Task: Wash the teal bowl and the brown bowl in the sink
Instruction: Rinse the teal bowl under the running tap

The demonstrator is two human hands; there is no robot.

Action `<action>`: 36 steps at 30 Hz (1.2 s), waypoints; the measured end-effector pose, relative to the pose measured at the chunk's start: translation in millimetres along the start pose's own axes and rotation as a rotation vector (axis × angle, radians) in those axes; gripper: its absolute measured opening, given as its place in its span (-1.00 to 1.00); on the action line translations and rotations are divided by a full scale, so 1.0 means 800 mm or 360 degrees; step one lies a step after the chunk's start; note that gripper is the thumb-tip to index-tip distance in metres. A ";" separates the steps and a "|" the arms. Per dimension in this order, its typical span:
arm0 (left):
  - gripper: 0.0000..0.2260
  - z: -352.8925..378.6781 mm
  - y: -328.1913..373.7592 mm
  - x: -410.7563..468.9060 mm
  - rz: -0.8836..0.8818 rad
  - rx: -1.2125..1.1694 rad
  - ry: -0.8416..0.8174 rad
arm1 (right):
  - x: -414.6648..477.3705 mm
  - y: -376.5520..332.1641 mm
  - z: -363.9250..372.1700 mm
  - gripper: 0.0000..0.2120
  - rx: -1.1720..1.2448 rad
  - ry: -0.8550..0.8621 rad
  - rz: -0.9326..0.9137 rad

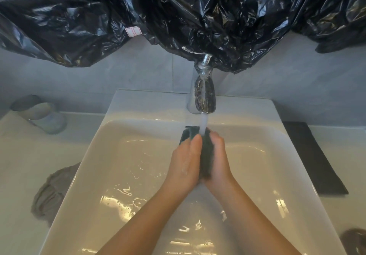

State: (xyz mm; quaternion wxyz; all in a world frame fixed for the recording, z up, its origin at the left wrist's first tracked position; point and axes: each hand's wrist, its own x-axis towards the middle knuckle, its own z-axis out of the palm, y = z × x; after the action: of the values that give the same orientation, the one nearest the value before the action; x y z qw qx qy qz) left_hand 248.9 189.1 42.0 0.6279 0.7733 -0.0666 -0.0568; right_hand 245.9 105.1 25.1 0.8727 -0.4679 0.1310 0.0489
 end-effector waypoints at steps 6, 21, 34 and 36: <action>-0.69 0.003 0.001 -0.011 0.0055 -0.0234 0.0160 | -0.007 0.011 -0.003 -0.40 -0.0285 -0.0045 -0.0482; -0.71 -0.008 0.010 -0.016 -0.0192 -0.0521 0.0003 | -0.008 0.014 -0.012 -0.39 -0.0643 -0.0044 -0.0512; -0.59 -0.004 0.003 -0.007 -0.0431 -0.0697 0.0187 | -0.011 0.007 -0.016 -0.38 -0.0789 -0.0055 -0.0551; -0.64 -0.005 0.001 -0.010 -0.0163 -0.0441 0.0213 | -0.011 0.007 -0.013 -0.36 -0.0639 -0.0080 -0.0512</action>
State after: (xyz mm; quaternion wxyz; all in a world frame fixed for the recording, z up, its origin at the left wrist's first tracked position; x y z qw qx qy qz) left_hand 241.7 194.5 43.4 0.7278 0.6838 0.0233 -0.0458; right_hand 234.1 100.3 17.8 0.7619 -0.6451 0.0209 -0.0539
